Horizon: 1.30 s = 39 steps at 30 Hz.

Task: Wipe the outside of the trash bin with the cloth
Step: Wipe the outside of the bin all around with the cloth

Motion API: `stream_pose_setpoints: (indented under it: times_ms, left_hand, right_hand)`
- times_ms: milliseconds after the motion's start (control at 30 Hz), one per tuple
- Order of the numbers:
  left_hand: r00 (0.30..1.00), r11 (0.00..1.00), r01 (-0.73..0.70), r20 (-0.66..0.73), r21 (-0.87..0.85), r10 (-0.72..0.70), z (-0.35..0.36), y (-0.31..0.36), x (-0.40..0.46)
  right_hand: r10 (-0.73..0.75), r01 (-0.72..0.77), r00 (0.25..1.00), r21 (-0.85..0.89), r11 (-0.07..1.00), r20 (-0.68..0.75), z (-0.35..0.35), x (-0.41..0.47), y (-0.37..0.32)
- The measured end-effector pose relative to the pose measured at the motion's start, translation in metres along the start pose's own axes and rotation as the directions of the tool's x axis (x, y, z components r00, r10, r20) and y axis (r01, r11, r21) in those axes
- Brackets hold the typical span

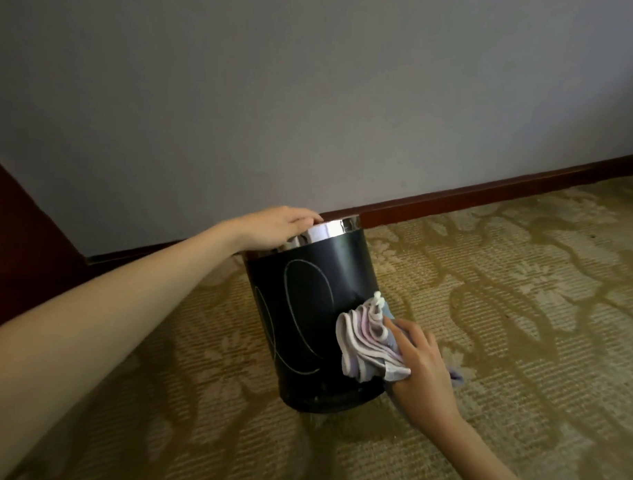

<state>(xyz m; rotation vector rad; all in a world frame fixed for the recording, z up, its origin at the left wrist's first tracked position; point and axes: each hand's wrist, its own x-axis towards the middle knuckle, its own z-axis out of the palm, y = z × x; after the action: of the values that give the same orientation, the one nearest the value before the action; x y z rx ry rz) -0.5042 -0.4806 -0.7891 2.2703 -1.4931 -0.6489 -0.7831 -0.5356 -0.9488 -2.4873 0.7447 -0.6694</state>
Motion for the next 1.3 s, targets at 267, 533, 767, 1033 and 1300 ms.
stream_pose_setpoints:
  times_ms: [267,533,767,1033,1300]
  left_hand:
    - [0.958,0.925,0.048,-0.245,-0.378,-0.15,0.025,-0.085,-0.034]
    - [0.893,0.852,-0.07,-0.413,-0.519,-0.178,0.055,-0.085,-0.032]
    - [0.88,0.858,-0.085,-0.442,-0.506,-0.173,0.062,-0.072,-0.023]
    - [0.85,0.896,-0.117,-0.51,-0.429,-0.133,0.064,-0.05,-0.021]
    - [0.834,0.932,-0.081,-0.535,-0.353,-0.131,0.061,-0.044,-0.018]
  right_hand:
    - [0.078,-0.076,0.996,-0.028,0.997,0.054,0.001,-0.015,0.01]
    - [0.015,-0.011,0.999,-0.092,0.996,0.043,-0.01,-0.003,0.007]
    - [-0.17,0.164,0.985,-0.15,0.975,-0.032,-0.036,0.054,-0.015]
    - [-0.313,0.297,0.949,-0.248,0.922,-0.027,-0.029,0.041,-0.013]
    - [-0.456,0.536,0.841,-0.339,0.773,0.291,-0.039,0.01,0.005]
